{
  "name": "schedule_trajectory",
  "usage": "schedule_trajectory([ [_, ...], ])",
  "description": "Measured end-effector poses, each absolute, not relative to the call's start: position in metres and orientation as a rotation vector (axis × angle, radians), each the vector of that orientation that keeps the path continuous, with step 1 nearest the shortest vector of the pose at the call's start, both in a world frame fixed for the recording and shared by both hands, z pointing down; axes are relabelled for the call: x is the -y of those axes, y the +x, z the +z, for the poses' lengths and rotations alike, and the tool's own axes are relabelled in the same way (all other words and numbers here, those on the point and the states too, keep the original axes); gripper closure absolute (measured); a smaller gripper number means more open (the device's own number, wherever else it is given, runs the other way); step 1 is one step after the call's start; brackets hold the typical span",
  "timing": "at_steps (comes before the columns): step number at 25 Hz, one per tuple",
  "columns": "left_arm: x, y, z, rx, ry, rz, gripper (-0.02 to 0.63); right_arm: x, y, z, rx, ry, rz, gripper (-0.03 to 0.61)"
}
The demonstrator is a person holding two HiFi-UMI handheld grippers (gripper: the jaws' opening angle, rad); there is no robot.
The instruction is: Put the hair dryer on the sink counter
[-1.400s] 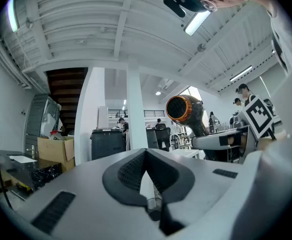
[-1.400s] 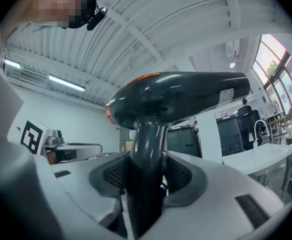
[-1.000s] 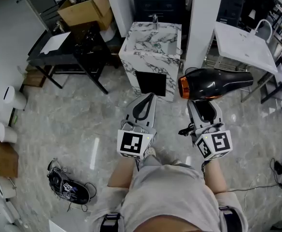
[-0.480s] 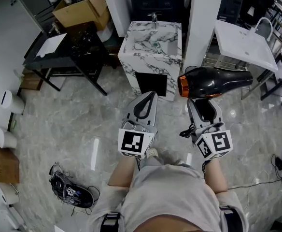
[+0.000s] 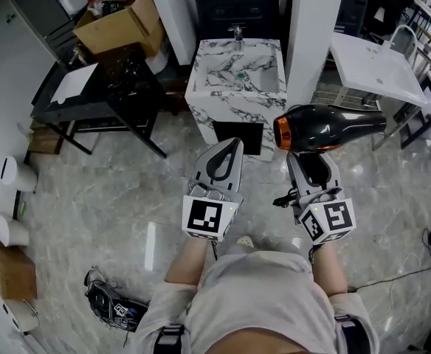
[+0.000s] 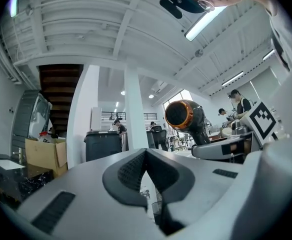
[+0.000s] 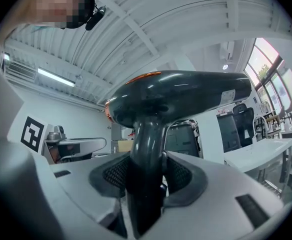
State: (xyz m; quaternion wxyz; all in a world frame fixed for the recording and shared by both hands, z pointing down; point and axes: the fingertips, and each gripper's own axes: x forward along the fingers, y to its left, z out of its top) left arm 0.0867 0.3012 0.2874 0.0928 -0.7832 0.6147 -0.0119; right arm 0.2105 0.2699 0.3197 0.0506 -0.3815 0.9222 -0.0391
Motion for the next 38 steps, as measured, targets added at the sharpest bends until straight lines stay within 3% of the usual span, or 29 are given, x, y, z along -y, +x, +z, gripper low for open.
schedule_trajectory([
  [13, -0.247, 0.047, 0.288, -1.821, -2.338, 0.037, 0.601, -0.220, 0.168, 0.324, -2.820, -1.154, -0.115, 0.390],
  [38, -0.034, 0.024, 0.285, -1.991, -2.204, 0.040, 0.601, 0.004, 0.131, 0.314, -2.927, -0.890, -0.097, 0.390],
])
